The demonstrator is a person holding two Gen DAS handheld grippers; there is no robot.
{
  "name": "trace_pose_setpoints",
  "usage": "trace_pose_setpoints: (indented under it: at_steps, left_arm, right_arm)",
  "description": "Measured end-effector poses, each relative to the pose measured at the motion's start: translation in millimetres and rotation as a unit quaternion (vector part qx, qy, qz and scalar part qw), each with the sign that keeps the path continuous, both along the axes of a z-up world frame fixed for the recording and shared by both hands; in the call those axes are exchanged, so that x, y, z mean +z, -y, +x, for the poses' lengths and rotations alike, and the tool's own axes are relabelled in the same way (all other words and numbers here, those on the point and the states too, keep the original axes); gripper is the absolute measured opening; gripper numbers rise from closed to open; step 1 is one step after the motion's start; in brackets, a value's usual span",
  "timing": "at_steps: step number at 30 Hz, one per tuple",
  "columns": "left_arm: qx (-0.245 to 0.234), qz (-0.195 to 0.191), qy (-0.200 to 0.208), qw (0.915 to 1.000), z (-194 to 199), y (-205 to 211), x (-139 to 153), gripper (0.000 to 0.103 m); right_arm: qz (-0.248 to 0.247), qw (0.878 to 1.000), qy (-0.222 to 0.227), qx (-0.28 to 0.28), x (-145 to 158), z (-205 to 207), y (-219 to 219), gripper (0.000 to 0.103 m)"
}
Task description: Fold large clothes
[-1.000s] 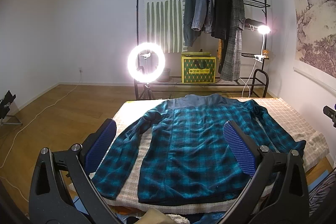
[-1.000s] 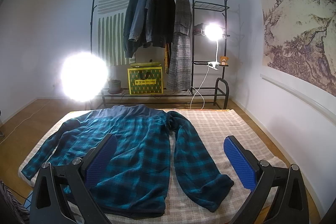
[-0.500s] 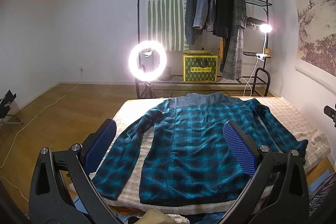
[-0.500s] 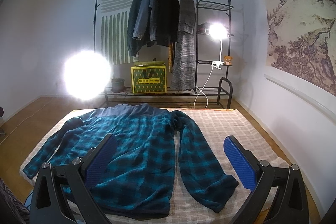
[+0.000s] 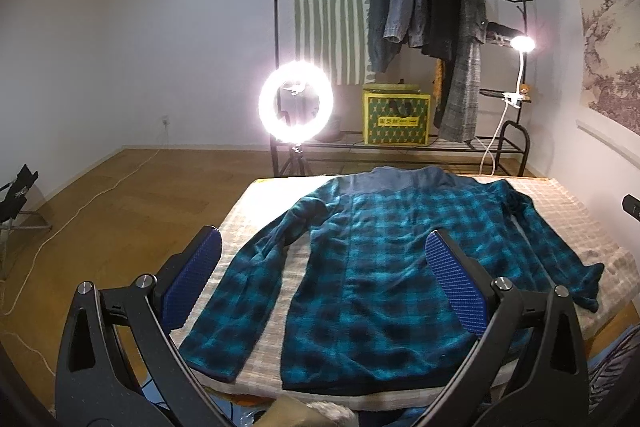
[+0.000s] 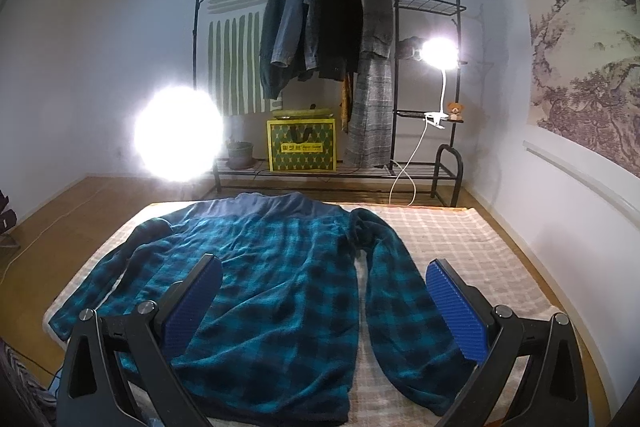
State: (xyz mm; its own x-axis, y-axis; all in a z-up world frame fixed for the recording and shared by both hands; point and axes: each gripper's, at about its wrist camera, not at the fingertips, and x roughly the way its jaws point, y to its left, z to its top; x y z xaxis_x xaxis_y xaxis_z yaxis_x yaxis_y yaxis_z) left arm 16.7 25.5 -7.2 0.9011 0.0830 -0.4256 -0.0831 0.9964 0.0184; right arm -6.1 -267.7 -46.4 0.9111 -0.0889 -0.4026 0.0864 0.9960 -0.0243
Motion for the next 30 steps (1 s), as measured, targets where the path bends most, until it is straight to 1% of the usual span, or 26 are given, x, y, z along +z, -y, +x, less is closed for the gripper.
trace_pose_setpoints:
  at_steps: [4, 10, 12, 13, 16, 18, 19, 20, 21, 22, 23, 24, 25, 26, 27, 28, 29, 30]
  left_arm:
    - [0.019, 0.003, -0.012, 0.9997, 13.5, -17.5, -11.4, 0.103]
    - [0.033, 0.013, -0.035, 0.9988, 37.3, -52.5, -34.3, 0.103]
    - [0.027, 0.004, -0.042, 0.9988, 44.5, -65.8, -41.3, 0.103]
    - [0.025, -0.008, -0.051, 0.9984, 51.5, -77.0, -47.0, 0.103]
    - [0.031, -0.032, -0.069, 0.9966, 67.2, -102.7, -59.2, 0.103]
    - [0.037, -0.040, -0.077, 0.9956, 80.2, -121.1, -70.8, 0.103]
    - [0.037, -0.043, -0.082, 0.9950, 86.7, -128.7, -76.2, 0.102]
    - [0.036, -0.050, -0.093, 0.9938, 95.2, -138.2, -83.4, 0.098]
    - [0.036, -0.062, -0.111, 0.9913, 107.0, -150.1, -93.6, 0.090]
    - [0.039, -0.077, -0.126, 0.9883, 116.0, -160.2, -102.2, 0.085]
    - [0.041, -0.100, -0.143, 0.9838, 126.6, -173.0, -113.9, 0.076]
    - [0.042, -0.126, -0.162, 0.9779, 137.8, -187.0, -127.2, 0.070]
    - [0.045, -0.143, -0.174, 0.9732, 144.6, -196.2, -136.2, 0.067]
    - [0.048, -0.169, -0.192, 0.9655, 154.0, -208.6, -150.1, 0.063]
    - [0.045, -0.185, -0.204, 0.9602, 160.3, -215.9, -159.8, 0.060]
    - [0.042, -0.199, -0.218, 0.9544, 167.5, -223.1, -170.4, 0.057]
    - [0.043, -0.208, -0.228, 0.9501, 173.6, -229.3, -180.0, 0.051]
    - [0.043, -0.215, -0.235, 0.9469, 179.3, -235.5, -187.7, 0.047]
  right_arm:
    - [0.011, 1.000, -0.013, 0.018, -4.6, 23.2, -9.2, 0.103]
    - [0.018, 0.997, -0.023, 0.078, -5.1, 62.4, -42.8, 0.103]
    - [0.018, 0.995, -0.026, 0.094, -5.4, 78.0, -58.2, 0.103]
    - [0.018, 0.995, -0.027, 0.099, -6.3, 84.9, -65.2, 0.103]
    - [0.017, 0.993, -0.031, 0.114, -10.3, 108.1, -90.0, 0.103]
    - [0.021, 0.991, -0.026, 0.131, -15.5, 125.0, -105.7, 0.103]
    - [0.022, 0.990, -0.023, 0.136, -17.3, 130.7, -110.3, 0.103]
    - [0.025, 0.989, -0.018, 0.144, -21.5, 138.9, -117.4, 0.103]
    - [0.027, 0.988, -0.014, 0.152, -25.3, 144.5, -122.7, 0.103]
    - [0.028, 0.987, -0.011, 0.158, -27.8, 148.3, -127.0, 0.103]
    - [0.031, 0.986, -0.010, 0.166, -31.6, 153.4, -131.7, 0.103]
    - [0.035, 0.984, -0.009, 0.174, -36.8, 159.1, -136.5, 0.103]
    - [0.039, 0.983, -0.009, 0.180, -41.4, 163.5, -139.3, 0.103]
    - [0.043, 0.981, -0.011, 0.189, -48.1, 168.9, -142.9, 0.102]
    - [0.045, 0.980, -0.013, 0.194, -52.2, 171.4, -144.3, 0.101]
    - [0.044, 0.978, -0.018, 0.201, -57.0, 174.8, -146.6, 0.097]
    - [0.041, 0.976, -0.028, 0.211, -63.1, 179.1, -149.1, 0.094]
    - [0.041, 0.974, -0.034, 0.220, -67.3, 182.1, -149.8, 0.092]
